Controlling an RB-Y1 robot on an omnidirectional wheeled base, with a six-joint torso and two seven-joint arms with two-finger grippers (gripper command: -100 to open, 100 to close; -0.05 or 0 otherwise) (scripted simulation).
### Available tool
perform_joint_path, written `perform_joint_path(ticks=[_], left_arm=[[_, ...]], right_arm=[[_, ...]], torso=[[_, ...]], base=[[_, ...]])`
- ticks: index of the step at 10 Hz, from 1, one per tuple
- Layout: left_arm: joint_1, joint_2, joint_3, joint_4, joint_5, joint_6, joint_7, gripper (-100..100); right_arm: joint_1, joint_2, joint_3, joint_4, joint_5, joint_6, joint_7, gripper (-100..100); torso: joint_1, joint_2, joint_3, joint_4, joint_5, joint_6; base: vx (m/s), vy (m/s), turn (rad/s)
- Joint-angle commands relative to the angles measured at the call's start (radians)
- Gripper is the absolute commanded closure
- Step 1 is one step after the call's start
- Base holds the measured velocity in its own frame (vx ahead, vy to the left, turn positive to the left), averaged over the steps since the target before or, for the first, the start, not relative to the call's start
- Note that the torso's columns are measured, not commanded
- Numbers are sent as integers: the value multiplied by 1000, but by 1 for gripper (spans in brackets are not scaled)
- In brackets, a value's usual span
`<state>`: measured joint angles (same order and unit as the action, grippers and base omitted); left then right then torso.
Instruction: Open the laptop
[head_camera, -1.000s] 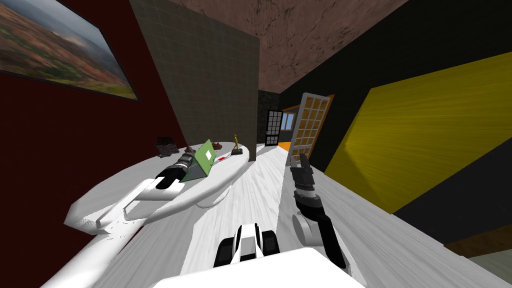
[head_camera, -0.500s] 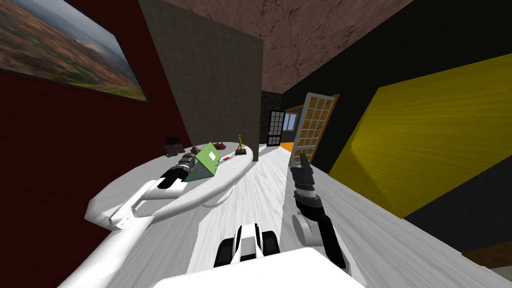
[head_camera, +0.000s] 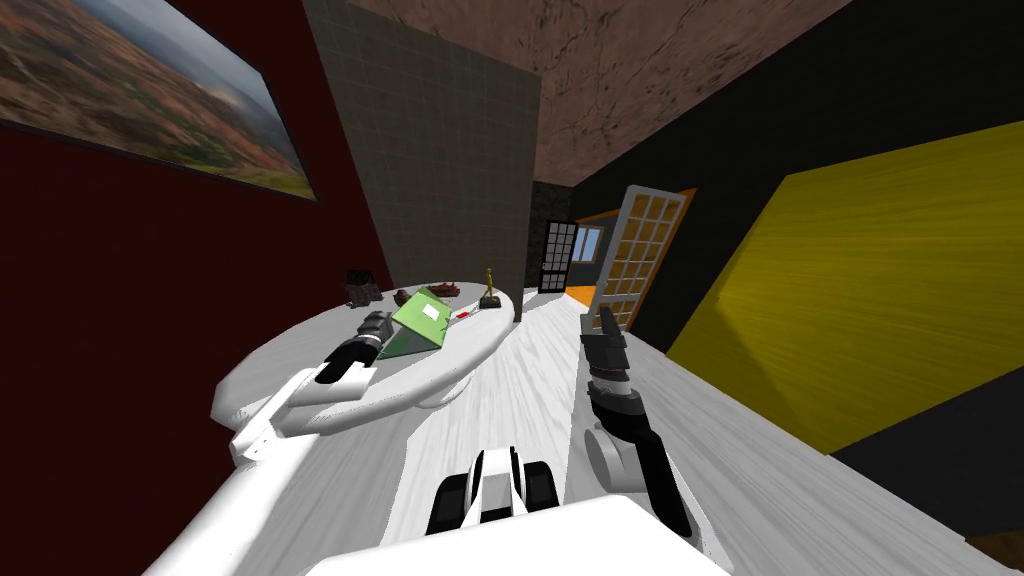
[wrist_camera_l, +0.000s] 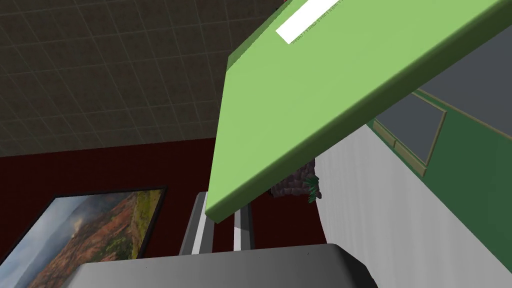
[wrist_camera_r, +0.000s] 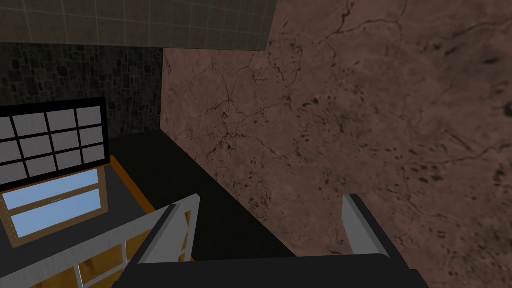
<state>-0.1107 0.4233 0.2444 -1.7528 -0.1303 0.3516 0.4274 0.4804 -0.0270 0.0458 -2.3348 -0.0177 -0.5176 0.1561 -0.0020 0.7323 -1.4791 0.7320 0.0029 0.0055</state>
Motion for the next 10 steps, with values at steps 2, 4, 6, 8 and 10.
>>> perform_joint_path(ticks=[2, 4, 6, 8, 10], left_arm=[[3, -78, 13, 67, 47, -69, 40, 100], [3, -117, 24, 101, 72, -107, 61, 100], [1, -113, 33, 108, 81, -114, 66, 100], [8, -155, 33, 147, 111, -167, 87, 100], [-42, -169, 71, 175, 84, -143, 91, -100]], right_arm=[[0, 0, 0, 0, 0, 0, 0, 0], [0, 0, 0, 0, 0, 0, 0, 0], [0, 0, 0, 0, 0, 0, 0, 0], [0, 0, 0, 0, 0, 0, 0, 0], [0, 0, 0, 0, 0, 0, 0, 0]], torso=[[-3, -1, -1, -1, 0, 1], [-2, -1, -1, 0, -1, 1], [-1, -2, -1, 1, -2, 1], [2, 4, 2, 5, -3, -4], [2, 6, 4, 7, -3, -5]], base=[[-7, 61, 42], [-11, 56, 35], [-14, 34, 16], [8, 56, 35], [-26, 60, -120]])
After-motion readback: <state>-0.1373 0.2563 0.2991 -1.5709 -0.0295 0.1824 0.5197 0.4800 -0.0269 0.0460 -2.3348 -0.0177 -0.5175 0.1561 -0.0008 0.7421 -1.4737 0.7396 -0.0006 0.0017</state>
